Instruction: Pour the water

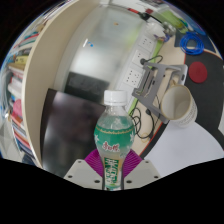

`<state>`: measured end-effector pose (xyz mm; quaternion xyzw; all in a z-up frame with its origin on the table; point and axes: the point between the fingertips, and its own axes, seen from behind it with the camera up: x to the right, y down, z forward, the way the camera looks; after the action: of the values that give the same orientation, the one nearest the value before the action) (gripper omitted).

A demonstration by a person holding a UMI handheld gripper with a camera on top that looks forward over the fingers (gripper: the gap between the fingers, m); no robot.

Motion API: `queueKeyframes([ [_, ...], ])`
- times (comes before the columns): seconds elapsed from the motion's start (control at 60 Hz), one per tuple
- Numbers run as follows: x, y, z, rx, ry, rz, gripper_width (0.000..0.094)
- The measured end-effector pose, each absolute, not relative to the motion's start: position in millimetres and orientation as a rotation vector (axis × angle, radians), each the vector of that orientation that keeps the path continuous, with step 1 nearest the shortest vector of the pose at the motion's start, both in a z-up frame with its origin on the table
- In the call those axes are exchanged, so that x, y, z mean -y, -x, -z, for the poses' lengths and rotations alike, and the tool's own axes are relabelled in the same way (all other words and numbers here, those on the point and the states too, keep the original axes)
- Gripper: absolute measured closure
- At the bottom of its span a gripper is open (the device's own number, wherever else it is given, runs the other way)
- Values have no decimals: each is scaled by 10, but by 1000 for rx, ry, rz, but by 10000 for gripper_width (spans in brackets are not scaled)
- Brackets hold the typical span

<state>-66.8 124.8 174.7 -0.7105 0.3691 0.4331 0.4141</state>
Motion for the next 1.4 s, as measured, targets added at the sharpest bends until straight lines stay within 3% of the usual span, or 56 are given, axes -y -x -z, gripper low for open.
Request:
queueKeyframes([
  [0.167,-1294,492,-1957,-1267,1550,-1570,732],
  [0.5,-1451,171,-2037,-1525,1228,-1986,734],
  [0.8,-1407,199,-1956,-1567,1265,-2030,732],
  [0.867,-1332,296,-1946,-1441,1440,-1905,732],
  [0.967,-1255,194,-2021,-948,1748,-1454,731],
  [1.117,-1356,-549,-2508,-377,1770,-769,725],
  [1.233,-1348,-1181,-2685,-199,1743,-363,725],
  [1.317,-1410,-1662,-2544,-124,1743,-209,713],
  [1.4,-1439,-2015,-2183,-81,1786,-108,714],
])
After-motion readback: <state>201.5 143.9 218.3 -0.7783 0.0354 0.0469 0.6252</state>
